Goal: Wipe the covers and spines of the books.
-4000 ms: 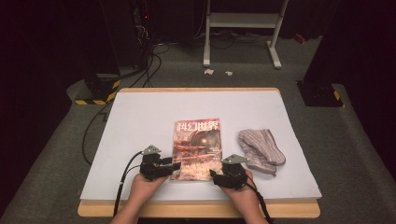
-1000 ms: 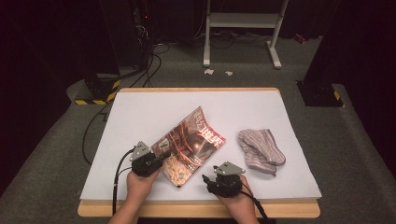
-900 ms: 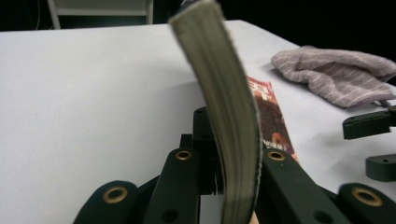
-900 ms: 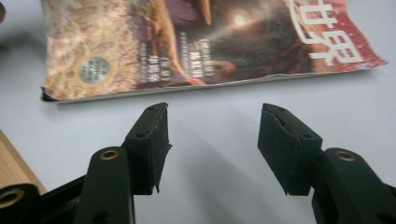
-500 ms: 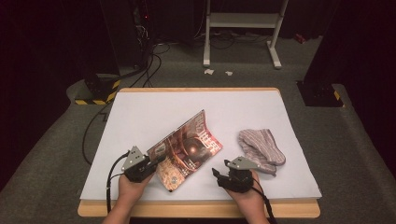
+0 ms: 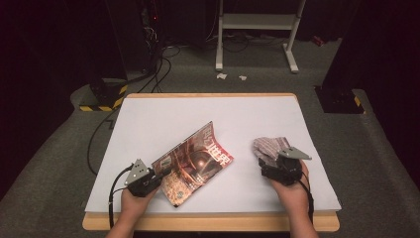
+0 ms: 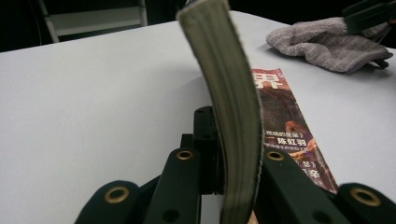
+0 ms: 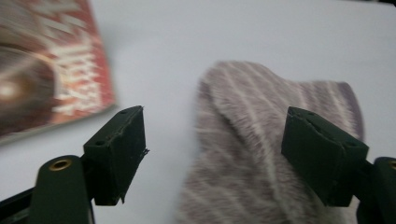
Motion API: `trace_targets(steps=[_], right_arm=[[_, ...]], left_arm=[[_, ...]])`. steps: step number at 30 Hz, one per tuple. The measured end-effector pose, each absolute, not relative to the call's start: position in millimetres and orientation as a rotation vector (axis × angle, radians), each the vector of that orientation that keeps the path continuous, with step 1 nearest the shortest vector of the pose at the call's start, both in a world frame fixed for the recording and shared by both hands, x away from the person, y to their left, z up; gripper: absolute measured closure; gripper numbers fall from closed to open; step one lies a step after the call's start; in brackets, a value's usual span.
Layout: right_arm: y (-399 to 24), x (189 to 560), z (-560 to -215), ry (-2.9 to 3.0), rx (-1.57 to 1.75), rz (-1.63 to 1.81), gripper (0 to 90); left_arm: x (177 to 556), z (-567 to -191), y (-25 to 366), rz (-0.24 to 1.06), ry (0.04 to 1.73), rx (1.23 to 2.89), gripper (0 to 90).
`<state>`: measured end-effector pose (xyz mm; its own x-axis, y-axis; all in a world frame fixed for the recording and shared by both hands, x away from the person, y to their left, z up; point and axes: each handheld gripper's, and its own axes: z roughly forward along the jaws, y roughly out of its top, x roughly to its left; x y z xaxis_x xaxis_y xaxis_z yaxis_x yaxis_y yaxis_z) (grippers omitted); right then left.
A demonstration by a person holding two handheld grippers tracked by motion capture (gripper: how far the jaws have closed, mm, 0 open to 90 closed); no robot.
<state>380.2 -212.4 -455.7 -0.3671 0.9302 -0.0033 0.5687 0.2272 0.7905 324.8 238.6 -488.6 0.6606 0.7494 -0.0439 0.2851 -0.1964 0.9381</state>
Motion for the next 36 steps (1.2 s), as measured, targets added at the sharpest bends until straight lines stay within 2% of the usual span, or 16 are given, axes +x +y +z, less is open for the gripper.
trace_targets(steps=[5,11,14,19,24,28,30,32,33,35,36], right_arm=[[-217,408,-467,2.064,1.446,0.849,19.8],[-212,420,-477,2.094,1.45,0.714,20.4],[-208,406,-459,2.035,1.39,0.791,23.4],[-217,407,-441,2.013,1.402,0.804,19.5],[-226,424,-465,2.071,1.521,0.743,17.8],[-219,423,-486,2.15,1.531,0.73,18.2],[-215,421,-492,2.161,1.507,0.719,22.7],[-214,419,-491,2.175,1.477,0.743,33.1],[-213,418,-491,2.183,1.463,0.751,38.8],[-215,418,-489,2.188,1.447,0.769,57.6],[-216,418,-488,2.192,1.453,0.79,63.5]], left_arm=[[324,-488,239,0.508,0.815,1.748,83.4],[321,-487,238,0.516,0.781,1.74,83.4],[322,-488,239,0.514,0.785,1.745,83.4],[325,-489,240,0.507,0.795,1.748,83.4],[324,-488,239,0.515,0.781,1.746,83.4],[324,-489,240,0.51,0.784,1.744,83.4],[325,-490,240,0.505,0.788,1.737,83.4],[324,-490,240,0.503,0.786,1.736,83.4],[324,-490,240,0.501,0.784,1.734,83.4],[324,-490,239,0.496,0.781,1.729,83.3],[324,-490,239,0.494,0.78,1.727,83.4]])
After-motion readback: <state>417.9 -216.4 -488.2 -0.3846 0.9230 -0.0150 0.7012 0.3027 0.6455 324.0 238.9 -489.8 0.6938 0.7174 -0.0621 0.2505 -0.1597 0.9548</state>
